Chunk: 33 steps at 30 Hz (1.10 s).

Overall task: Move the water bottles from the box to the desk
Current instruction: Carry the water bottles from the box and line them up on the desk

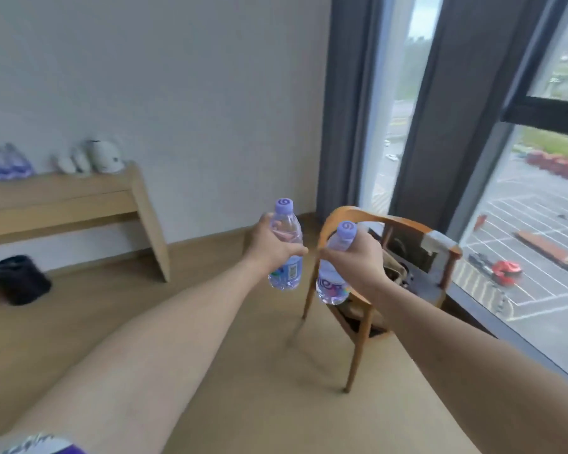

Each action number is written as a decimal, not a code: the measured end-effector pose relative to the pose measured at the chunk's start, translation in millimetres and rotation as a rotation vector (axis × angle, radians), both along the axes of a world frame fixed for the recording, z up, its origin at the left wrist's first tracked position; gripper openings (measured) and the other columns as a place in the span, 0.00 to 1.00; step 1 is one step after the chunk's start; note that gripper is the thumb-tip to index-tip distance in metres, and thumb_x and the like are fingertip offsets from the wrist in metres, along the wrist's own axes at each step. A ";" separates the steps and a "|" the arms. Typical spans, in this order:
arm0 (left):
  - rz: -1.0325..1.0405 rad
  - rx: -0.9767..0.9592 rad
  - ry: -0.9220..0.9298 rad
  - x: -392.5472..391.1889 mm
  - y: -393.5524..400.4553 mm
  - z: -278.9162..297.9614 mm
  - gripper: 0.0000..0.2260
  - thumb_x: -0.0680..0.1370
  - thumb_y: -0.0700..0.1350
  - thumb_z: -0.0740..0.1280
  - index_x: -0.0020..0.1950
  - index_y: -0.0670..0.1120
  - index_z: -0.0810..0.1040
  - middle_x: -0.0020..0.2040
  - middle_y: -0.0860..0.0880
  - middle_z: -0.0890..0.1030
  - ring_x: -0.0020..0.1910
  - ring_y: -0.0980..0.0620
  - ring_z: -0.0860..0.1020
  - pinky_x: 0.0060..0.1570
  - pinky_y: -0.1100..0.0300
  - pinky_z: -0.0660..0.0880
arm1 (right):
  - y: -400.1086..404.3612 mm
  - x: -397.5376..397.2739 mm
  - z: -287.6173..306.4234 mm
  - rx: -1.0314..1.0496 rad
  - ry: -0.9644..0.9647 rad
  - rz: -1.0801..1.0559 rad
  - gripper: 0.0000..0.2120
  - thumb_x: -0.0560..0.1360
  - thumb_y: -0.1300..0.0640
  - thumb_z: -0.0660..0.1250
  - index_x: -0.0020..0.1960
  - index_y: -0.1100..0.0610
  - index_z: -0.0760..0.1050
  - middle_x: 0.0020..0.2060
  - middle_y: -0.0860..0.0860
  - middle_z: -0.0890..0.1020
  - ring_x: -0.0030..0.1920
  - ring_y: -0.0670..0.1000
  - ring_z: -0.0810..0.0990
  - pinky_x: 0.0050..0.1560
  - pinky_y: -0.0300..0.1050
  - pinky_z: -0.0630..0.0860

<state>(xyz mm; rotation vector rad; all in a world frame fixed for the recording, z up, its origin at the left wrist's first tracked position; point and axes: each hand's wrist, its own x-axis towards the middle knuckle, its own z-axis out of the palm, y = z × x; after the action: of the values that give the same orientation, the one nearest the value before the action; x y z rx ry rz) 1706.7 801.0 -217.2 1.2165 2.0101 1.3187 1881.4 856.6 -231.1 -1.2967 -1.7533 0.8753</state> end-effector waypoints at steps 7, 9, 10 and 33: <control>0.311 -0.014 -0.038 -133.4 -50.8 -8.5 0.35 0.52 0.55 0.81 0.57 0.55 0.75 0.46 0.57 0.84 0.48 0.57 0.82 0.52 0.52 0.80 | -1.8 -160.7 -0.5 -0.072 0.016 0.324 0.16 0.57 0.45 0.74 0.40 0.50 0.74 0.35 0.44 0.80 0.37 0.44 0.80 0.34 0.40 0.73; 0.382 -0.010 -0.066 -167.4 -57.6 -12.3 0.36 0.51 0.54 0.80 0.57 0.53 0.75 0.47 0.54 0.85 0.49 0.53 0.83 0.54 0.49 0.81 | 1.6 -203.7 -2.1 -0.081 0.017 0.396 0.16 0.57 0.45 0.74 0.39 0.50 0.73 0.34 0.44 0.80 0.36 0.44 0.80 0.32 0.40 0.71; 0.420 -0.008 -0.070 -183.5 -59.4 -13.6 0.35 0.51 0.53 0.80 0.57 0.52 0.75 0.48 0.53 0.85 0.49 0.53 0.84 0.54 0.49 0.81 | 4.4 -225.0 -2.3 -0.076 0.014 0.433 0.17 0.57 0.45 0.73 0.39 0.50 0.73 0.34 0.44 0.80 0.35 0.44 0.79 0.32 0.40 0.70; 1.055 -0.051 -0.064 -451.0 -105.1 -18.2 0.27 0.53 0.53 0.80 0.48 0.56 0.75 0.44 0.59 0.82 0.44 0.60 0.81 0.44 0.59 0.80 | 17.8 -596.8 -8.2 -0.077 -0.065 1.032 0.14 0.60 0.50 0.77 0.38 0.51 0.73 0.33 0.47 0.81 0.36 0.49 0.81 0.32 0.42 0.70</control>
<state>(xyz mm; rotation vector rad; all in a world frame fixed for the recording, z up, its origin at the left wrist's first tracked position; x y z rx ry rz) 1255.7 695.9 -235.4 -0.0190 2.7109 1.6486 1284.7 874.3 -239.3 -0.3712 -2.4714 1.4521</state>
